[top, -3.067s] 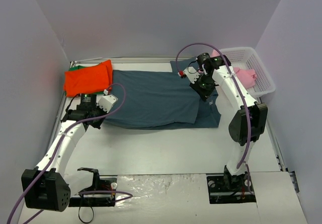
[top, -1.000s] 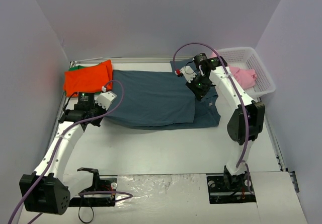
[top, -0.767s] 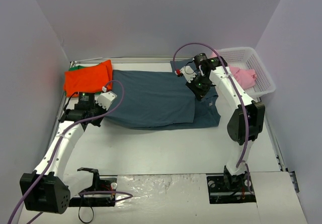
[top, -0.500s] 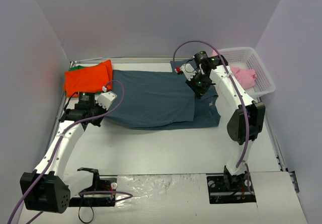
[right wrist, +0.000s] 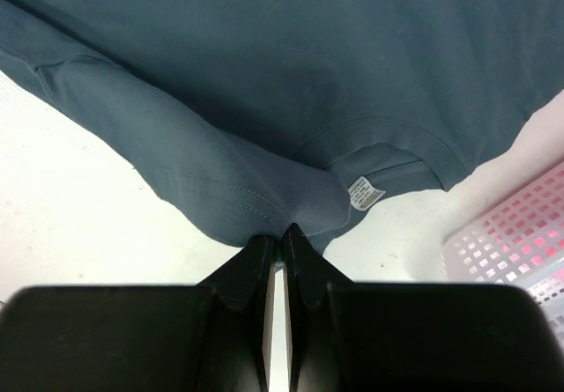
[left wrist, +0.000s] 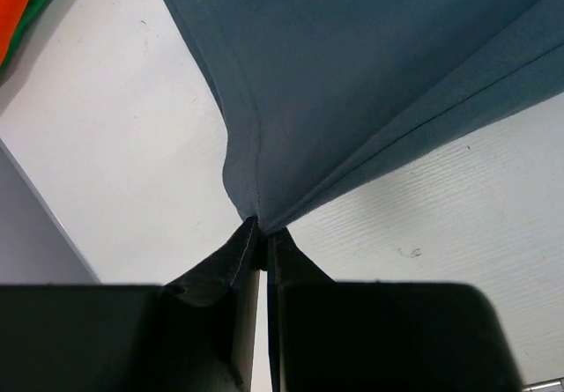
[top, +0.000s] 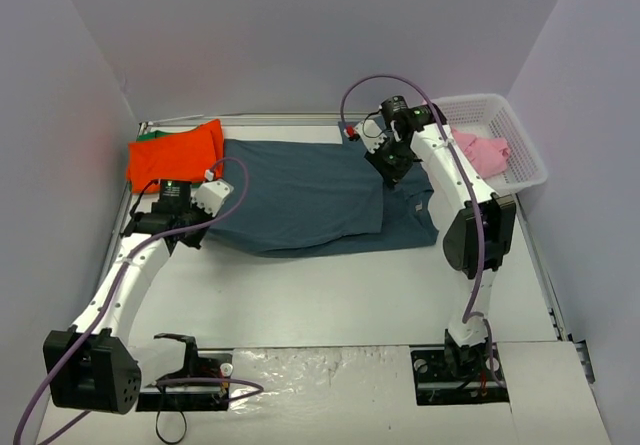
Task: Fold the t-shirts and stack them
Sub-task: Fold the flattened tshirt in 1/3 of the way
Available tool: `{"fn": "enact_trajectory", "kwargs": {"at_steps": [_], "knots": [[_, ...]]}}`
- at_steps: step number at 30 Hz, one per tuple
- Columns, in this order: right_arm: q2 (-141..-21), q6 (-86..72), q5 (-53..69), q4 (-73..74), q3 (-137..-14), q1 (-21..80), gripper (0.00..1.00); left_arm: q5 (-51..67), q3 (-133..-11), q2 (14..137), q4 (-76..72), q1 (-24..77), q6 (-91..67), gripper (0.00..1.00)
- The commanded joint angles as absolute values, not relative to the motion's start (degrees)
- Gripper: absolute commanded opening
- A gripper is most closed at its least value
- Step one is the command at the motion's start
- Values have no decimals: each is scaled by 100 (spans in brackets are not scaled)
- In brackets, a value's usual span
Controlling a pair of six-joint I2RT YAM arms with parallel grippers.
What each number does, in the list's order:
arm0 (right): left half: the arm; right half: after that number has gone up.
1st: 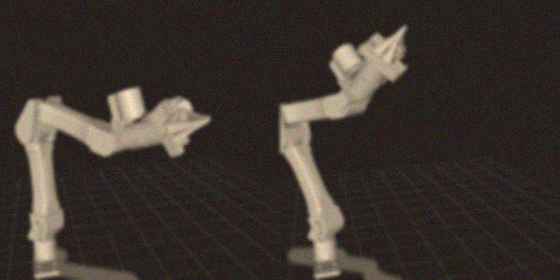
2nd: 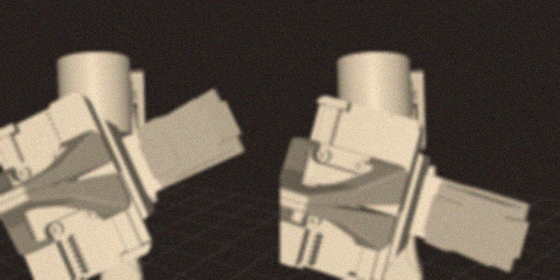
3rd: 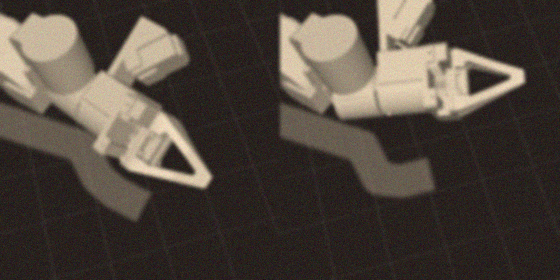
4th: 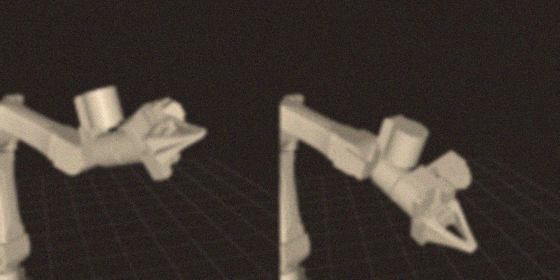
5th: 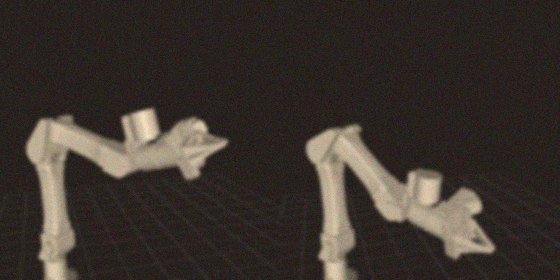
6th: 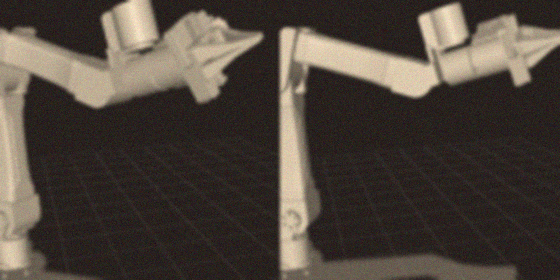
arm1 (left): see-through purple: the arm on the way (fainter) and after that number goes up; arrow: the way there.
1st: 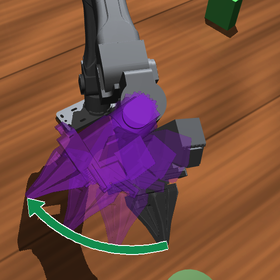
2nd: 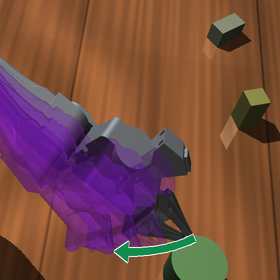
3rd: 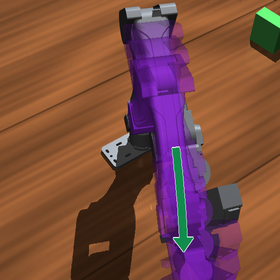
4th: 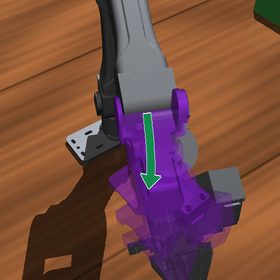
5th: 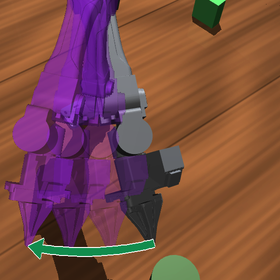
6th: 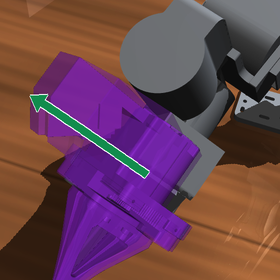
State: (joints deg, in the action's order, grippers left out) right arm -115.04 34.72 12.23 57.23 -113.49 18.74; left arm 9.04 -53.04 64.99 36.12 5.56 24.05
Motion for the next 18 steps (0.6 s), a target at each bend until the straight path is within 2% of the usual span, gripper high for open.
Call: {"fn": "enact_trajectory", "kwargs": {"at_steps": [1, 18], "knots": [[-11593, 3463, 1125, 5959, -11566, 1907, 0, 756, -5555, 6539, 3419, 527, 2496, 2], [-12287, 3489, 1134, 5950, -11970, 1907, 0, 624, -5555, 7022, 3147, 527, 2601, 2]]}}
